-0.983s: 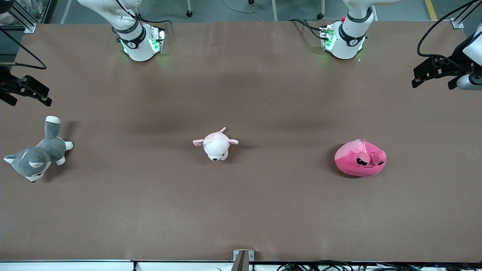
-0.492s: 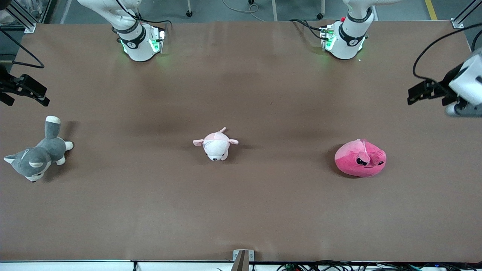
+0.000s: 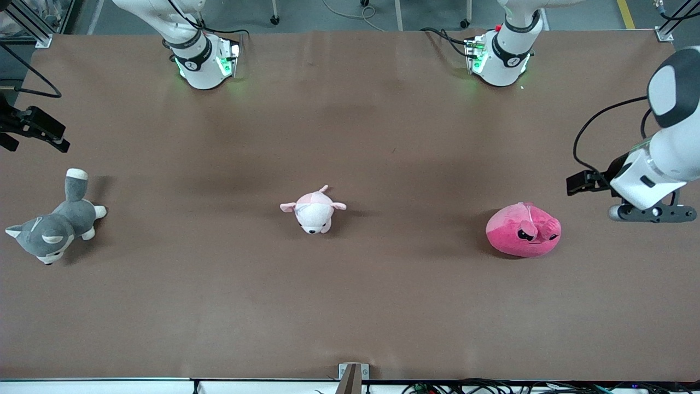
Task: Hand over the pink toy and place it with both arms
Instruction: 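Reach the left gripper down over the large pink plush toy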
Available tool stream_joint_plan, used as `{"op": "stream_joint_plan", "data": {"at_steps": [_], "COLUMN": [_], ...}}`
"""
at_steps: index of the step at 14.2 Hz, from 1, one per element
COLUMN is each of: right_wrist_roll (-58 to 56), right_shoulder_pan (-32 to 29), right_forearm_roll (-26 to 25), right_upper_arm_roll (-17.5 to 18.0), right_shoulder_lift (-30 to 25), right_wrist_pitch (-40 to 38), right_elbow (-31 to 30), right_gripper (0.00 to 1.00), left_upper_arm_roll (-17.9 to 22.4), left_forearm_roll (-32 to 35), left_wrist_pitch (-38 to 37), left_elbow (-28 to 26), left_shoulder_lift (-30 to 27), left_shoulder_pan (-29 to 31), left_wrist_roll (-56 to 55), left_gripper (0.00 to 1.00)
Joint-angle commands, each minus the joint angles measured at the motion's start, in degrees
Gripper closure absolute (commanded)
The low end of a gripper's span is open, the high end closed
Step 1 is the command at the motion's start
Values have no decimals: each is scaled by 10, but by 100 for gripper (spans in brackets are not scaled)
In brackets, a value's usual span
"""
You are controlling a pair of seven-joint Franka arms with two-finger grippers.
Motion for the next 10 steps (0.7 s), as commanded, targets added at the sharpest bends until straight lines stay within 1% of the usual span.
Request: {"op": "stream_joint_plan", "data": {"at_steps": [1,5,7,8,10], "right_wrist_roll": [-4,-4,-4,-3,1], "right_shoulder_pan": [-5,-5,-4,-5,-5], "right_forearm_roll": [-1,-1,-1,-1,0], "right_upper_arm_roll": [5,5,5,5,5], "right_shoulder_lift": [-32,-73,-74,-73,-69], "right_wrist_pitch": [8,45,45,45,39], "right_elbow": [-38,-97,-98,-95,-79], "right_gripper": [0,0,0,0,0], "left_upper_arm_roll": [-2,-3,-3,-3,-3], "left_forearm_roll": [5,-22,-53,-56,-56], "left_wrist_pitch": [39,80,83,91,108], "left_elbow": [-8,-23,-18,-18,-19], "left_shoulder_lift": [22,52,74,83,100], "left_shoulder_pan": [13,13,13,12,12], "left_wrist_roll": [-34,-68,-68,-68,-69], "left_gripper": [0,1,1,2,10]}}
